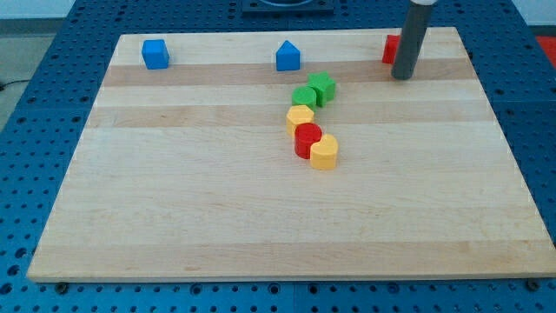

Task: Separate the green star from the green circle

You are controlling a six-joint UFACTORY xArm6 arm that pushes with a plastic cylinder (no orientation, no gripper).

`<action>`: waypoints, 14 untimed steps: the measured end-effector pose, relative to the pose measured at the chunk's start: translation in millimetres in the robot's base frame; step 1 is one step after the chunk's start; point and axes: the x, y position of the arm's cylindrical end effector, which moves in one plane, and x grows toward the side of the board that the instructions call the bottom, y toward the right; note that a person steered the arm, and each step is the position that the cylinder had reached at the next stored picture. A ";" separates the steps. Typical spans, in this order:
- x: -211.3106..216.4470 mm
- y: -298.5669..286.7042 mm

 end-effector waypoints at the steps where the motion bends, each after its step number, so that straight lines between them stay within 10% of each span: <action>1: 3.4 -9.8; 7: 69.6 -360.5; 12: 131.8 -385.3; 14: 136.4 -310.4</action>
